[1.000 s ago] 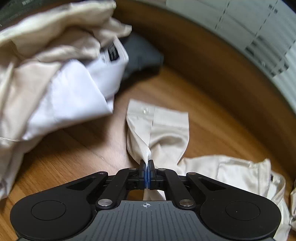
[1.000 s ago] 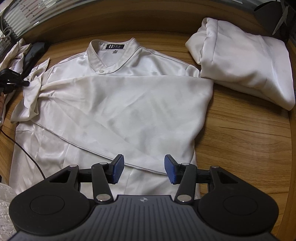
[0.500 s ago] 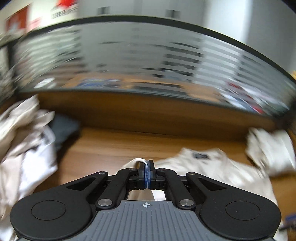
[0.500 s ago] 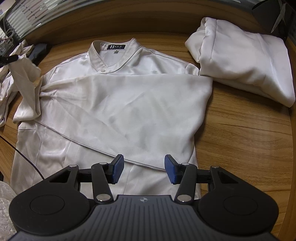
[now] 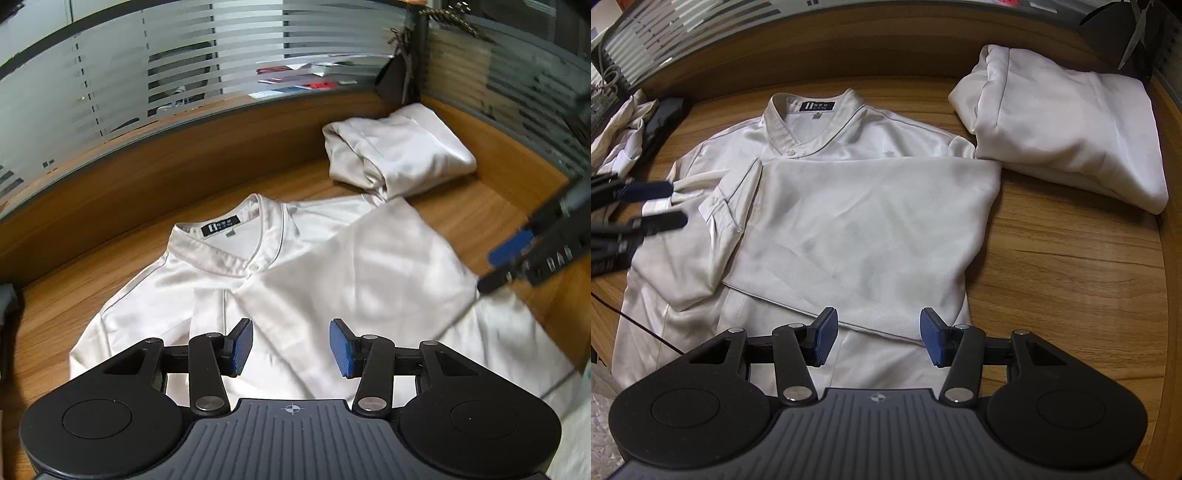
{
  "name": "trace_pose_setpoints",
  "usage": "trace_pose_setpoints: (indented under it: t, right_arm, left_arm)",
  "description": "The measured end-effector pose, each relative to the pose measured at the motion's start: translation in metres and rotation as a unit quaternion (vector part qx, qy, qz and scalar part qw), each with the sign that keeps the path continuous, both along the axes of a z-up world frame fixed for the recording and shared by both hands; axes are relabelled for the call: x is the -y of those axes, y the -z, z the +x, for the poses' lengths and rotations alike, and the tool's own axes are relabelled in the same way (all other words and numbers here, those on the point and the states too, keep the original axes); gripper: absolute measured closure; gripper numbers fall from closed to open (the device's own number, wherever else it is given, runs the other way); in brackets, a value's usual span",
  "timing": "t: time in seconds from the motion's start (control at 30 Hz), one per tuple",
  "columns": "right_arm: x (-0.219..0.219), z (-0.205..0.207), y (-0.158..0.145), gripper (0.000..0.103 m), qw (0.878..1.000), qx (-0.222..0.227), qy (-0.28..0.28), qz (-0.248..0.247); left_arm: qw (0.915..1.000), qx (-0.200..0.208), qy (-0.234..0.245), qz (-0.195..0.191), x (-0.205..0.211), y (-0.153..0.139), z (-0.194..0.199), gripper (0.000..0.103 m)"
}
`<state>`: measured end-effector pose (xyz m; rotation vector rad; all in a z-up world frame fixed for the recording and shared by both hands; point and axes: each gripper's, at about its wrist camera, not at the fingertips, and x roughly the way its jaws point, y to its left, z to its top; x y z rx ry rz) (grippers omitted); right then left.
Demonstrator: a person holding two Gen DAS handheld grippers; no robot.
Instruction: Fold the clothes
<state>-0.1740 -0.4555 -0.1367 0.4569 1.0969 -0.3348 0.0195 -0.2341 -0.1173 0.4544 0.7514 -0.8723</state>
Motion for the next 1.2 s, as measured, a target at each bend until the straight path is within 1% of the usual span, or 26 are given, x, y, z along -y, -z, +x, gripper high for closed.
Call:
trace_pose_setpoints:
  t: [0.07, 0.13, 0.27, 0.47, 0.57, 0.63, 0.77, 0.87, 1.0, 1.13, 1.17, 1.2]
  right_arm:
    - [0.0, 0.003, -0.001, 0.048, 1.0, 0.004, 0.0, 0.004]
    - [-0.002, 0.01, -0.003, 0.048, 1.0, 0.011, -0.005, 0.008]
    - [-0.013, 0.031, -0.007, 0.047, 0.999, 0.025, -0.029, 0.02]
    - [-0.044, 0.085, -0.005, 0.047, 0.994, 0.035, -0.094, 0.043]
    - [-0.065, 0.12, -0.003, 0.046, 0.989, 0.038, -0.132, 0.054]
    - [-0.079, 0.144, 0.0, 0.045, 0.985, 0.038, -0.16, 0.052]
    - [-0.106, 0.19, 0.014, 0.045, 0.976, 0.017, -0.215, 0.035]
    - [-0.119, 0.222, 0.024, 0.041, 0.97, -0.002, -0.243, 0.024]
    - [-0.129, 0.254, 0.038, 0.04, 0.965, -0.023, -0.262, 0.008]
    - [-0.136, 0.267, 0.049, 0.041, 0.961, -0.04, -0.273, -0.011]
    - [-0.138, 0.266, 0.051, 0.049, 0.96, -0.041, -0.277, -0.014]
    - [-0.139, 0.266, 0.053, 0.069, 0.959, -0.042, -0.281, -0.017]
  left_arm:
    - [0.9999, 0.001, -0.014, 0.005, -0.014, 0.0, 0.0, 0.053]
    - [0.9994, 0.003, -0.031, 0.012, -0.027, 0.0, 0.002, 0.05]
    - [0.9968, -0.004, -0.073, 0.031, -0.054, 0.009, 0.01, 0.05]
    - [0.9909, -0.018, -0.123, 0.053, -0.093, 0.02, 0.015, 0.049]
    - [0.9868, -0.028, -0.152, 0.05, -0.11, 0.026, 0.017, 0.049]
    - [0.9836, -0.028, -0.171, 0.049, -0.122, 0.03, 0.018, 0.049]
    - [0.9743, -0.034, -0.217, 0.051, -0.146, 0.036, 0.026, 0.049]
    - [0.9673, -0.036, -0.245, 0.053, -0.165, 0.039, 0.033, 0.049]
    - [0.9596, -0.041, -0.273, 0.054, -0.187, 0.042, 0.044, 0.049]
    - [0.9552, -0.038, -0.287, 0.061, -0.201, 0.043, 0.054, 0.048]
    - [0.9543, -0.037, -0.29, 0.063, -0.203, 0.044, 0.056, 0.046]
    - [0.954, -0.037, -0.291, 0.063, -0.206, 0.044, 0.059, 0.046]
